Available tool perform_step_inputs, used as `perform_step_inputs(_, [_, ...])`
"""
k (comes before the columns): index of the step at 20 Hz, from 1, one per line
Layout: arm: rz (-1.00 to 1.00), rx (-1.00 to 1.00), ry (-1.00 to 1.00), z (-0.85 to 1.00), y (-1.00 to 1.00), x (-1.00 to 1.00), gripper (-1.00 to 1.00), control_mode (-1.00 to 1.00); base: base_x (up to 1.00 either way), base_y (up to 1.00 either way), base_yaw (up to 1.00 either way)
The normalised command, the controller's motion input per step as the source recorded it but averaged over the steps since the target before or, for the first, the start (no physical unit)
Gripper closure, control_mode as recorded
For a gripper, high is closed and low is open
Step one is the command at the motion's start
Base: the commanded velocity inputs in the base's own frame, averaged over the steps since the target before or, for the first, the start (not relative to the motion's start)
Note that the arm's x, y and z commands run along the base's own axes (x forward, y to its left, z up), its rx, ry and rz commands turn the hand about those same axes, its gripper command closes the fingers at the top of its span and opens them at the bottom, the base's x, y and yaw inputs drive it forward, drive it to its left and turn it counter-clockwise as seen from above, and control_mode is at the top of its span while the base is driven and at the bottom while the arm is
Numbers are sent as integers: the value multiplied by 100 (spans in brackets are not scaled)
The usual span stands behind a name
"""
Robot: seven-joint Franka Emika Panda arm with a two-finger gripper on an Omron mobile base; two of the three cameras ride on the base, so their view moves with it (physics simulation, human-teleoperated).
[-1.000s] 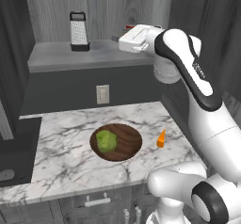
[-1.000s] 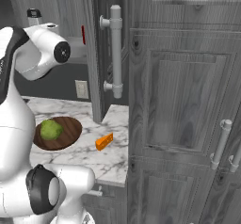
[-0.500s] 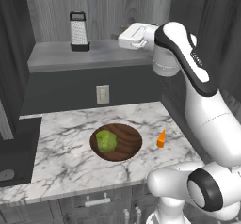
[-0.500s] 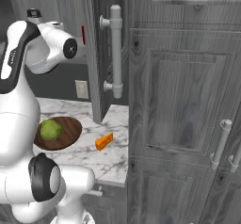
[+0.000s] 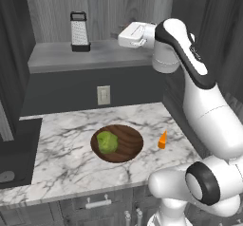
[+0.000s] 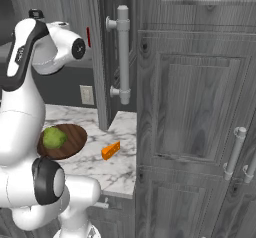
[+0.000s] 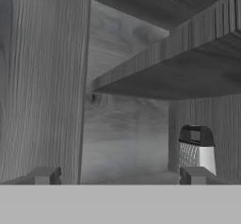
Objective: Pick the cheese from the fridge and the cheese grater from the cabinet and place them next to the salad bowl.
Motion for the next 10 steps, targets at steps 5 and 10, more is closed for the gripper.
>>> perform_step_inputs(5, [1,0,0,0,25,26,-100,-100,0,0,0])
perform_step_inputs(10, [0,-1,0,0,21,30,-100,-100,0,0,0])
